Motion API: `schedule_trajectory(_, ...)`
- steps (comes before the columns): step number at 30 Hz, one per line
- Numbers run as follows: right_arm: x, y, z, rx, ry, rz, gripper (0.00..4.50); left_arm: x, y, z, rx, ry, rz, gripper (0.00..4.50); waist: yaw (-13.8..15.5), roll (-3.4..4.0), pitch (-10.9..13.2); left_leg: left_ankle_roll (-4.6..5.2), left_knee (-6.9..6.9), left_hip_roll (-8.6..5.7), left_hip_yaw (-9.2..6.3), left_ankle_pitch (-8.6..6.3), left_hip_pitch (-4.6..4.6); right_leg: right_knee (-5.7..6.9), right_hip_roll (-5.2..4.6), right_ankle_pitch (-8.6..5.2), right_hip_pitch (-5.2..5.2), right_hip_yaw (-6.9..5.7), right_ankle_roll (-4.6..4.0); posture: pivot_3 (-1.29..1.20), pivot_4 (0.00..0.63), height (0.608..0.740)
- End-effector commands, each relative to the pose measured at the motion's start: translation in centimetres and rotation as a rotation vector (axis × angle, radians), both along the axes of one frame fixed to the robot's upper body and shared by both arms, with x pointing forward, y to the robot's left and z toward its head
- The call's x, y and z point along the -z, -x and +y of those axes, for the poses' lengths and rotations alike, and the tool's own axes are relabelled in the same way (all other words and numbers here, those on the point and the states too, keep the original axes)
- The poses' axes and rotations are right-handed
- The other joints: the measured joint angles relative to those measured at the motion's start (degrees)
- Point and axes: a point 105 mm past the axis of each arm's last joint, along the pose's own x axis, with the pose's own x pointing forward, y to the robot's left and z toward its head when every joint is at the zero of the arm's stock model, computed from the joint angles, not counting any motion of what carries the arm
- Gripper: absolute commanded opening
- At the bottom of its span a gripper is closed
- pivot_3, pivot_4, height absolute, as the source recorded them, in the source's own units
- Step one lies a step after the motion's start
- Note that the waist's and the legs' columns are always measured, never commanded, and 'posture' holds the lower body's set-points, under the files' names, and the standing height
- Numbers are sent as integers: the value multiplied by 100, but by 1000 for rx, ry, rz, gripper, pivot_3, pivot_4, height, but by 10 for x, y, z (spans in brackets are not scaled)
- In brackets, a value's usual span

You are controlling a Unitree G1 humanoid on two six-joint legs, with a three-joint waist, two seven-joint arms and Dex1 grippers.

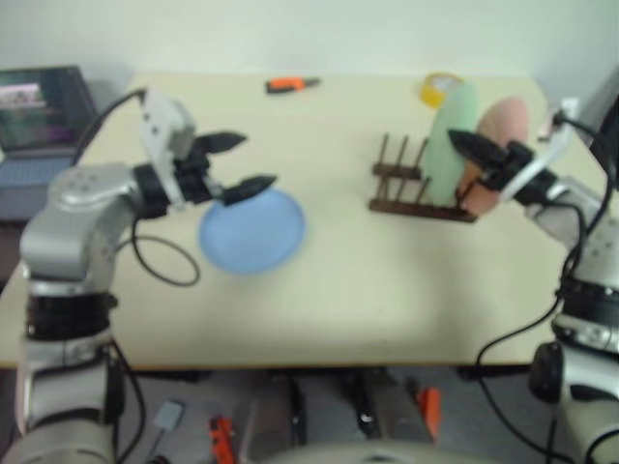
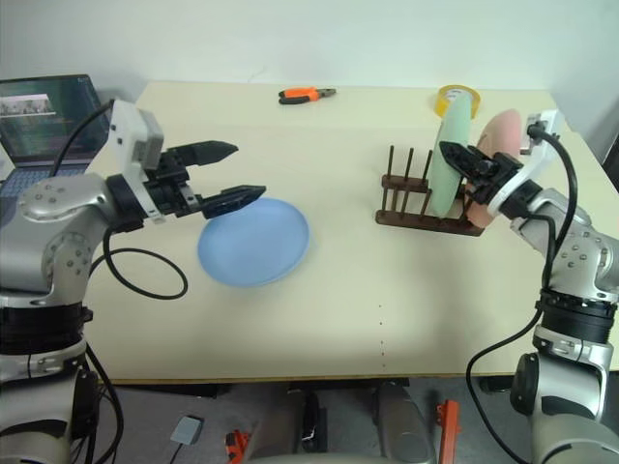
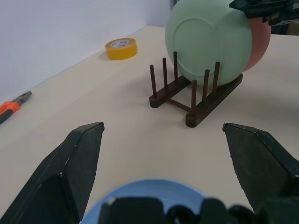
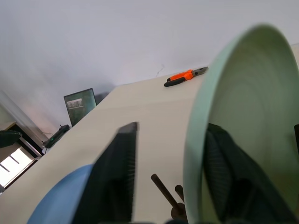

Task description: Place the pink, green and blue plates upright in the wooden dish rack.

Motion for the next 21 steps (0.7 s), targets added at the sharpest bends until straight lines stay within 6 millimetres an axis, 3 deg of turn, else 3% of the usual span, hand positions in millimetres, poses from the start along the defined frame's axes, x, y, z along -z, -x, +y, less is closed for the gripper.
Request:
schedule_trajectory(1,-19,3,-6,36,31,-89,3469,-10,2,2,-5,-18,-42,4500,0,0,0,0,0,0,0,0,0,0,0,0,0,0,0,0,150,740)
schedule_trajectory(4,-27,2,-9,59,29,-127,4483,-10,1,2,-7,-20,-43,4500,1,0,0,0,0,0,0,0,0,0,0,0,0,0,0,0,150,740)
schedule_trajectory(11,-49,12,-10,46,66,-223,4483,-12,1,8,-23,-29,-49,4500,2,0,0,0,0,0,0,0,0,0,0,0,-1,0,0,0,150,740)
schedule_trajectory(16,-76,23,-22,48,190,-313,4483,-13,-2,23,-85,-56,-55,4500,4,0,0,0,-2,-1,1,0,-2,-2,-1,-1,-3,0,-2,0,150,740)
schedule_trajectory(19,-91,36,-12,-28,272,-377,4483,-12,-10,43,-185,-77,-31,4500,1,0,1,0,-4,0,0,0,0,-2,-1,-13,-3,-1,-21,0,150,740)
schedule_trajectory(21,-94,47,9,-131,311,-416,4483,-6,-15,63,-277,-98,17,4500,-14,0,1,0,-8,2,1,0,4,0,-1,-19,-4,0,-31,0,150,740)
